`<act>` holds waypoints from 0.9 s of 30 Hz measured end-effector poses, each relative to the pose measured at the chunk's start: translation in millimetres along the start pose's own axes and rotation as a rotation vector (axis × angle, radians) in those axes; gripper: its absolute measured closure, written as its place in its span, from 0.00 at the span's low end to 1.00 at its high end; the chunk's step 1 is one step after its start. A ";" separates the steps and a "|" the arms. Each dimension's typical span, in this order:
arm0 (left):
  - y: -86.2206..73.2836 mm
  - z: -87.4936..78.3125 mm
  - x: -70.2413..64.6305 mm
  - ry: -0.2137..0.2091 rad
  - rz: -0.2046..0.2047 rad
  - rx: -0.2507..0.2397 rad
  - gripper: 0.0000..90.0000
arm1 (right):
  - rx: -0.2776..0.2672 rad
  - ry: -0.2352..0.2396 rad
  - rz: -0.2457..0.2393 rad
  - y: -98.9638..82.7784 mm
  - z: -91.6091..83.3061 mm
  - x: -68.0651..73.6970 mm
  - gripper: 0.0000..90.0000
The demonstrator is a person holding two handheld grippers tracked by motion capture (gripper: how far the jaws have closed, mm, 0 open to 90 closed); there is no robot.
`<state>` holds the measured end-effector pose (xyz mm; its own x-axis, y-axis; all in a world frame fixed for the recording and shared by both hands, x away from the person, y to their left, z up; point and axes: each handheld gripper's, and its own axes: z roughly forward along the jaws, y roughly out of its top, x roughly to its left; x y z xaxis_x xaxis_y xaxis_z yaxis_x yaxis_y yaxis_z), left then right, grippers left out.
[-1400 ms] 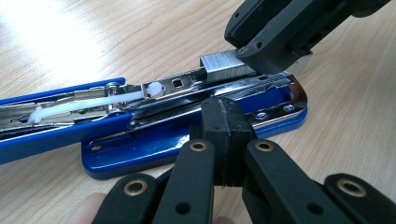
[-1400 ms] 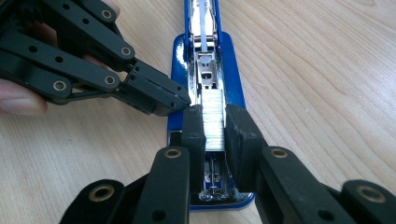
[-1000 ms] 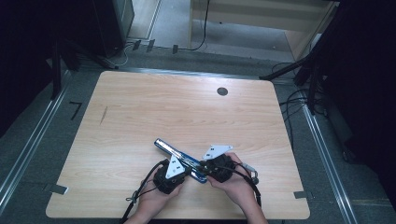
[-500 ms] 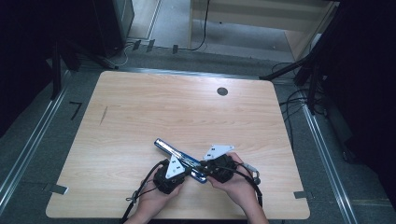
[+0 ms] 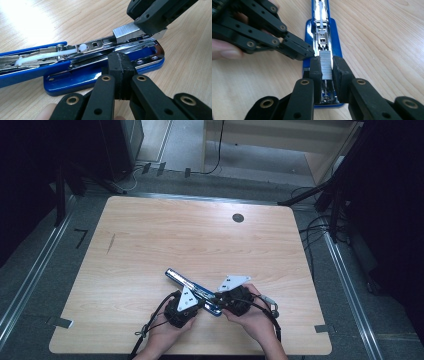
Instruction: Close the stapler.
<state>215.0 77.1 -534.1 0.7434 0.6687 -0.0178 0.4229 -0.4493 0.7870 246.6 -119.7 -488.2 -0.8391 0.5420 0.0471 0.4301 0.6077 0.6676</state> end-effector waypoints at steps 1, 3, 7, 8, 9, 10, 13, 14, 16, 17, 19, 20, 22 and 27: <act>0.0 0.1 0.0 0.000 0.000 -0.001 1.00 | -0.008 0.009 0.002 0.3 -1.0 0.0 0.89; -0.1 0.1 -0.2 0.001 0.001 -0.001 1.00 | -0.005 0.009 -0.002 1.2 -1.3 1.2 0.89; 0.0 0.0 -0.2 0.001 0.001 0.000 1.00 | 0.001 0.008 -0.002 1.3 -0.4 1.5 0.89; 0.0 0.0 -0.2 0.001 0.001 0.000 1.00 | 0.001 0.008 -0.004 1.1 -0.1 1.3 0.89; 0.0 0.0 -0.2 0.001 0.001 0.000 1.00 | 0.002 0.010 -0.003 0.9 0.1 1.3 0.89; 0.0 0.0 -0.2 0.001 0.001 0.000 1.00 | 0.003 0.009 -0.005 0.8 0.3 1.2 0.89; 0.0 0.0 -0.2 0.001 0.001 0.000 1.00 | 0.008 0.005 -0.003 0.2 0.8 1.4 0.89; 0.0 0.0 -0.2 0.001 0.001 0.000 1.00 | 0.008 0.006 -0.002 0.1 0.9 1.4 0.89; 0.0 0.0 -0.2 0.001 0.001 0.000 1.00 | 0.008 0.005 0.000 0.0 1.1 1.4 0.89; 0.0 0.0 -0.1 0.000 0.001 0.000 1.00 | 0.008 0.006 0.000 0.0 1.0 1.4 0.89; 0.0 0.0 -0.2 0.001 0.001 0.000 1.00 | 0.008 0.007 0.001 -0.1 0.9 1.2 0.89; 0.0 0.0 -0.1 0.000 0.001 0.000 1.00 | 0.007 0.007 0.002 -0.1 0.8 1.1 0.89; 0.0 0.0 0.0 0.000 0.001 0.000 1.00 | 0.006 0.005 0.000 -0.2 0.8 0.9 0.89; 0.0 0.0 -0.3 0.001 0.000 -0.001 1.00 | 0.010 -0.001 0.003 -1.2 0.7 0.1 0.89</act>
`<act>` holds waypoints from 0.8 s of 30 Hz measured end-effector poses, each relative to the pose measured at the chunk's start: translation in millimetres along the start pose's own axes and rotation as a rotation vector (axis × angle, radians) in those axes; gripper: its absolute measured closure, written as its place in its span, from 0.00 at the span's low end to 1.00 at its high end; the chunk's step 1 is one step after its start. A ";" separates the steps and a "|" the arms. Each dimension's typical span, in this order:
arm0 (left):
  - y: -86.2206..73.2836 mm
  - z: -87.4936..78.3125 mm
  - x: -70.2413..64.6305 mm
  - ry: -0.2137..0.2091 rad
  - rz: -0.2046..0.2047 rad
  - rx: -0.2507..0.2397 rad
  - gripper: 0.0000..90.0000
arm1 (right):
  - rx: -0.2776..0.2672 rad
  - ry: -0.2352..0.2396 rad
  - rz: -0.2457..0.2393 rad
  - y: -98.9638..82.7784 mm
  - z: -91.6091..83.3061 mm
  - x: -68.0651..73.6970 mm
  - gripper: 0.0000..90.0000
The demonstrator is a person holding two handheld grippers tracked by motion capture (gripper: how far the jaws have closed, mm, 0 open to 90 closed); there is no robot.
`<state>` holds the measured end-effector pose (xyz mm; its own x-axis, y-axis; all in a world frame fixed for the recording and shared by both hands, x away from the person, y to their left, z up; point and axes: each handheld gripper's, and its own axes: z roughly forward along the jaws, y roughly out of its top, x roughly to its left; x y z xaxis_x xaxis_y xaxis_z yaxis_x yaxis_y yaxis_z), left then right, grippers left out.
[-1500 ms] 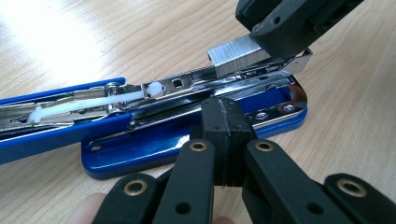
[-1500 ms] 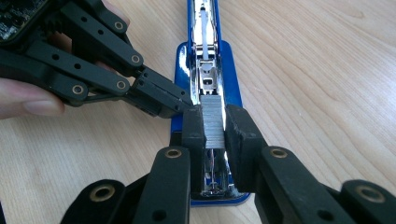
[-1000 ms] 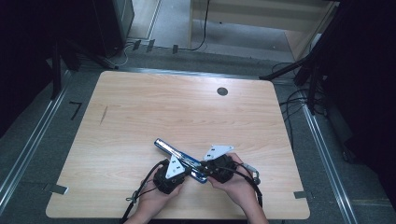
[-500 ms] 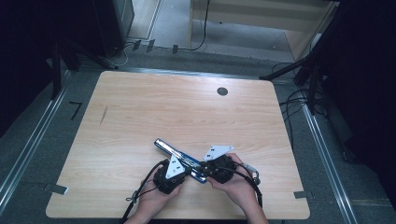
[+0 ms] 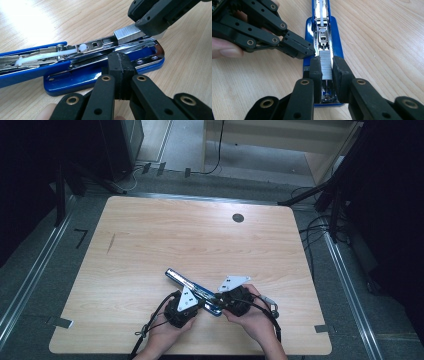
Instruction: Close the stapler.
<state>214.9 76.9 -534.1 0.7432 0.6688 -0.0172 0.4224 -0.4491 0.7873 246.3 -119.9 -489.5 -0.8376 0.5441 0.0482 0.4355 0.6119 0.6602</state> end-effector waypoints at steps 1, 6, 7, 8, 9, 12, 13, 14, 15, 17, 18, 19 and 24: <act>0.0 0.0 0.0 0.000 0.000 0.000 1.00 | 0.001 0.000 -0.003 -0.1 0.3 -0.2 0.89; 0.0 0.0 0.0 0.000 0.001 0.000 1.00 | 0.005 -0.001 -0.005 0.0 1.0 0.5 0.89; 0.0 0.0 0.0 0.000 0.001 0.000 1.00 | 0.006 -0.004 -0.006 0.1 1.3 0.8 0.89; 0.0 0.0 0.0 0.000 0.001 0.001 1.00 | 0.009 -0.007 -0.008 0.1 1.6 1.1 0.89; 0.0 -0.1 0.1 0.000 0.002 0.001 1.00 | 0.010 -0.008 -0.011 0.1 2.2 1.3 0.89; 0.0 -0.1 0.1 0.000 0.003 0.002 1.00 | 0.015 -0.011 -0.016 0.2 3.4 1.7 0.89; 0.0 -0.2 0.2 0.000 0.003 0.002 1.00 | 0.014 -0.012 -0.021 0.2 3.8 1.5 0.89; 0.0 -0.2 0.2 0.001 0.003 0.002 1.00 | 0.015 -0.012 -0.023 0.2 4.2 1.4 0.89; 0.0 -0.2 0.2 0.001 0.004 0.003 1.00 | 0.016 -0.014 -0.021 0.3 4.3 1.6 0.89; 0.0 -0.2 0.2 0.001 0.004 0.003 1.00 | 0.015 -0.016 -0.021 0.6 5.0 2.4 0.89; 0.0 -0.2 0.2 0.001 0.004 0.003 1.00 | 0.014 -0.017 -0.023 0.8 5.4 2.4 0.89; 0.0 -0.1 0.1 0.001 0.004 0.002 1.00 | 0.015 -0.017 -0.026 1.0 5.5 2.6 0.89; 0.0 -0.2 0.1 0.001 0.004 0.003 1.00 | 0.014 -0.025 -0.026 1.9 6.5 3.7 0.89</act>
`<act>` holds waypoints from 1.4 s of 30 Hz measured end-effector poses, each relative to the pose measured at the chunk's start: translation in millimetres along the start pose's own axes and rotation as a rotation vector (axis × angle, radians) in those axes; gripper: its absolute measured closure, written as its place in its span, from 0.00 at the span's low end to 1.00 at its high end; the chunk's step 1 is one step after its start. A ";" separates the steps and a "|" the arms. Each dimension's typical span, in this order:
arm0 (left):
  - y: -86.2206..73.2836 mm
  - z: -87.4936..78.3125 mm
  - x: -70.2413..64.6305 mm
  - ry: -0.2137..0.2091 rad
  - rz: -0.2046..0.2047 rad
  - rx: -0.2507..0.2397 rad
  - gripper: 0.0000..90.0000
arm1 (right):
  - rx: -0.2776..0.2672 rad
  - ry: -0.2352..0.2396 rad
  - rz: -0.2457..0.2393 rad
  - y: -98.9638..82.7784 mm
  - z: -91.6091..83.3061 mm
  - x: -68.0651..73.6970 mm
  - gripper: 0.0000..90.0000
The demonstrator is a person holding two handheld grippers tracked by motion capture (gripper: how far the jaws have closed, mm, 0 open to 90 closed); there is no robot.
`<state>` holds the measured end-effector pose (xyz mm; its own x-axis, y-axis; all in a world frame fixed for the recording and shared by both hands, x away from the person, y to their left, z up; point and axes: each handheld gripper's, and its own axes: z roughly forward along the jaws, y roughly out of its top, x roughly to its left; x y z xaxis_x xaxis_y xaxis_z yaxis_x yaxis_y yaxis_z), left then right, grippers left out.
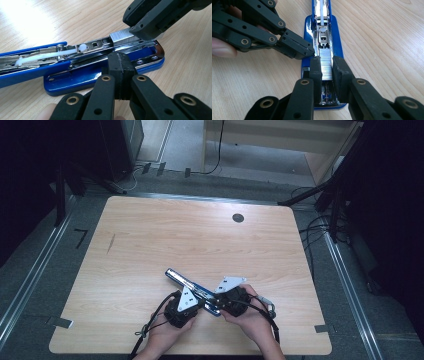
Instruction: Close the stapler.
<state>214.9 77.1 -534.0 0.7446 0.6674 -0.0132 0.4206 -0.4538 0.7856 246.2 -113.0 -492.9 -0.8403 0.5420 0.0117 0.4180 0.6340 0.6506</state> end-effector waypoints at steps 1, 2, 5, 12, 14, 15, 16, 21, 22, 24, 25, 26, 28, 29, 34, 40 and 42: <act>0.0 0.0 0.1 0.000 0.000 0.000 1.00 | -0.001 0.000 0.000 0.0 0.2 0.1 0.89; 0.0 0.0 0.0 0.000 0.000 0.000 1.00 | -0.002 0.001 0.003 0.2 0.4 0.2 0.88; 0.0 0.0 0.0 0.000 0.000 0.000 1.00 | -0.006 -0.002 0.002 0.6 1.2 0.5 0.88; 0.0 0.0 0.0 0.000 -0.001 -0.001 1.00 | -0.011 0.019 0.017 -0.1 -0.1 -2.0 0.80; 0.0 0.1 0.0 0.000 -0.002 -0.001 1.00 | -0.020 0.030 0.035 -0.2 -2.2 -3.5 0.80; 0.0 0.2 0.0 -0.001 -0.002 -0.003 1.00 | -0.035 0.037 0.048 -0.1 -3.7 -4.6 0.81; 0.0 0.1 0.0 -0.001 -0.002 -0.002 1.00 | -0.053 0.041 0.059 0.0 -5.3 -5.5 0.84; 0.0 0.1 0.0 -0.001 0.000 0.000 1.00 | -0.119 0.010 0.077 0.3 -4.0 -4.4 0.99; 0.0 0.1 0.0 0.000 -0.001 -0.001 1.00 | -0.124 0.000 0.072 0.4 -0.3 -2.8 1.00; 0.0 -0.1 0.0 0.000 0.000 0.001 1.00 | -0.129 -0.013 0.062 0.4 5.3 -0.3 1.00; 0.0 -0.1 0.0 0.000 0.000 0.001 1.00 | -0.131 -0.015 0.065 0.5 7.0 0.5 1.00; 0.0 -0.1 0.0 0.000 0.000 0.001 1.00 | -0.144 -0.016 0.068 0.6 9.7 0.9 1.00; 0.0 0.0 0.1 0.000 0.000 0.001 1.00 | -0.161 -0.017 0.083 0.9 12.5 1.2 1.00; 0.0 0.0 0.0 0.000 0.000 0.001 1.00 | -0.170 -0.017 0.087 1.3 14.3 1.1 1.00; 0.0 0.0 0.1 -0.001 -0.002 0.000 1.00 | -0.171 -0.015 0.092 3.9 21.1 2.2 1.00; 0.0 0.0 0.2 -0.002 -0.003 0.000 1.00 | -0.151 -0.014 0.077 4.3 24.6 3.3 1.00; 0.0 0.0 0.2 -0.002 -0.003 0.000 1.00 | -0.146 -0.014 0.079 4.1 23.4 3.4 1.00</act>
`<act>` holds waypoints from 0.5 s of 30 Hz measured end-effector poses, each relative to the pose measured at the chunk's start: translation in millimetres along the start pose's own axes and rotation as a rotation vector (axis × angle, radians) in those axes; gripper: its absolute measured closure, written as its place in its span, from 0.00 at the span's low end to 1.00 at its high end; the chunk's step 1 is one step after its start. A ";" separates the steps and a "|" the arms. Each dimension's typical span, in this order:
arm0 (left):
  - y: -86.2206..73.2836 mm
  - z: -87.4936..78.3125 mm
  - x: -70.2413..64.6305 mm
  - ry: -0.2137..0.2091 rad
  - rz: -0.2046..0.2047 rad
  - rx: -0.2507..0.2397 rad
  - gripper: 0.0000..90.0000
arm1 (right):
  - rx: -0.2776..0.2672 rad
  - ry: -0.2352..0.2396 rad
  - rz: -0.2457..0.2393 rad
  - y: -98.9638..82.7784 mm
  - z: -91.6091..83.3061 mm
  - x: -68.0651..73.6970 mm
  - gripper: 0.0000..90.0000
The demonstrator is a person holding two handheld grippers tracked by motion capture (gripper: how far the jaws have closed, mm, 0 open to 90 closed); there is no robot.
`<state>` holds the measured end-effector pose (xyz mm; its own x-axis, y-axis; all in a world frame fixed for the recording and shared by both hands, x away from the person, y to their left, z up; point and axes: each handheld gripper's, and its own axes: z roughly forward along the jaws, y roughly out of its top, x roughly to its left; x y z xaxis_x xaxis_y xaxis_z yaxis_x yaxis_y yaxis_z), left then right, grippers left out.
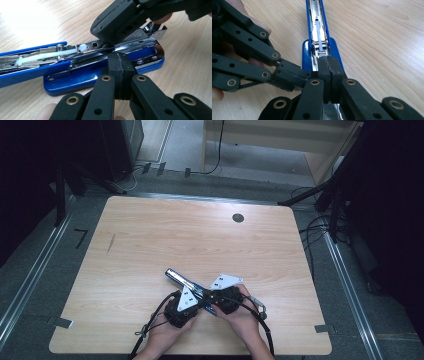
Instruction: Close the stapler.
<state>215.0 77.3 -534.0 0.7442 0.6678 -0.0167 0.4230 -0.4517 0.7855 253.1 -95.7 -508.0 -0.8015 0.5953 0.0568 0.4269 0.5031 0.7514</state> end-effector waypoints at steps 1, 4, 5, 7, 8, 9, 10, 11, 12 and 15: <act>0.0 0.1 0.0 0.000 0.000 -0.001 1.00 | 0.001 -0.002 -0.003 -0.1 -0.5 -0.3 1.00; 0.0 0.1 0.0 -0.001 -0.001 -0.001 1.00 | 0.010 -0.005 -0.006 -0.8 -3.4 -1.3 1.00; 0.0 0.1 0.0 0.000 0.000 -0.001 1.00 | 0.011 -0.005 -0.001 -1.0 -4.0 -1.3 1.00; 0.0 0.1 0.0 -0.001 0.000 -0.001 1.00 | 0.012 -0.001 -0.006 -1.5 -4.8 -2.1 1.00; 0.0 0.0 0.0 0.000 0.000 0.000 1.00 | 0.016 0.000 -0.007 -1.9 -5.6 -2.1 1.00; 0.0 0.0 0.0 0.000 0.000 0.000 1.00 | 0.018 -0.002 -0.005 -2.0 -6.0 -1.9 1.00; 0.0 0.0 0.0 -0.001 0.000 -0.001 1.00 | 0.020 -0.001 -0.005 -2.3 -6.5 -1.8 1.00; 0.0 0.0 0.1 0.000 0.000 -0.001 1.00 | 0.022 0.000 -0.008 -2.5 -6.8 -1.9 1.00; 0.0 0.0 0.1 -0.001 0.000 -0.001 1.00 | 0.025 -0.002 -0.008 -2.8 -7.1 -1.5 1.00; 0.0 0.0 0.1 -0.001 0.000 0.000 1.00 | 0.030 0.002 -0.009 -3.8 -8.3 -1.5 1.00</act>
<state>215.1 77.4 -534.1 0.7443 0.6676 -0.0174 0.4230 -0.4512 0.7858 249.2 -103.7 -505.5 -0.8063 0.5892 0.0511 0.4317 0.5273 0.7319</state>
